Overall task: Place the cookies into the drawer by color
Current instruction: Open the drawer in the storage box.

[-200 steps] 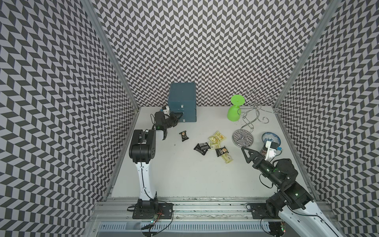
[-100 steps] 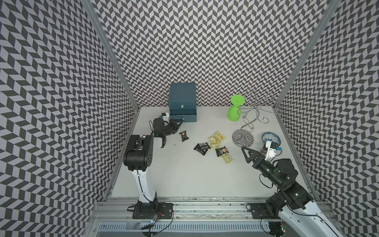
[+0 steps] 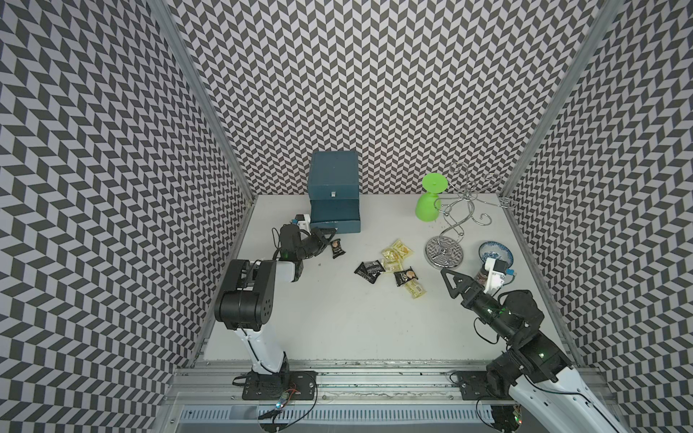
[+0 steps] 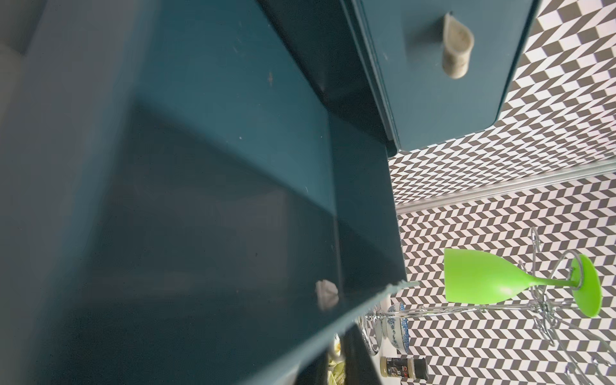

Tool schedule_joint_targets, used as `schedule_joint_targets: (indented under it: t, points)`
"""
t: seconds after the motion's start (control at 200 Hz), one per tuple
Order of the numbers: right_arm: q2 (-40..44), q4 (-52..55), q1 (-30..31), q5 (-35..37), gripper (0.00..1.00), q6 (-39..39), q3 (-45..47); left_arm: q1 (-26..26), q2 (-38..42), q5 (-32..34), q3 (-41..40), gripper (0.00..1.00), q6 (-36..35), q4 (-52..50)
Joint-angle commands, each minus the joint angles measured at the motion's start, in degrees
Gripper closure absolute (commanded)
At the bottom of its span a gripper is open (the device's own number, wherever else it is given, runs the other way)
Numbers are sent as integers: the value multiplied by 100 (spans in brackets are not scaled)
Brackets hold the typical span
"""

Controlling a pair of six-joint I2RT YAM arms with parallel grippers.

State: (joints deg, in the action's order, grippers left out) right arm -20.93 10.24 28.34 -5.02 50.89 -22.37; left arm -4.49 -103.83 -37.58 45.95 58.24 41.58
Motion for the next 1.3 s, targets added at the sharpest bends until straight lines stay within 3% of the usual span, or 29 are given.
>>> schedule_joint_targets:
  t: [0.0, 0.205, 0.305, 0.366, 0.526, 0.701, 0.796, 0.946, 1.297]
  points:
    - [79, -224, 17, -35, 0, 17, -22, -41, -139, 48, -106, 71, -86, 242]
    - [105, -237, 18, -26, 0, 35, 13, -68, 141, 208, -239, 47, -328, 113]
    - [55, -288, 16, -43, 0, 32, 13, -159, 542, 523, -400, 32, -629, -239]
    - [19, -324, 20, -54, 0, 32, 13, -285, 895, 856, -494, 27, -910, -639]
    - [-60, -382, 21, -79, 0, 8, -4, -793, 1993, 2178, -724, 26, -1533, -1743]
    - [-96, -463, 20, -80, 0, 8, 30, -1763, 2775, 4433, -612, 27, -2085, -3013]
    - [-135, -515, 21, -126, 0, 42, 16, -1997, 2504, 5032, -247, 30, -2351, -3567]
    - [-304, -587, 22, -306, 1, -226, -121, -1999, 1589, 5056, 400, 32, -2495, -4175]
    - [-990, -602, 284, -933, 1, -1503, -837, -1995, 90, 5015, 1285, 28, -2589, -4422]
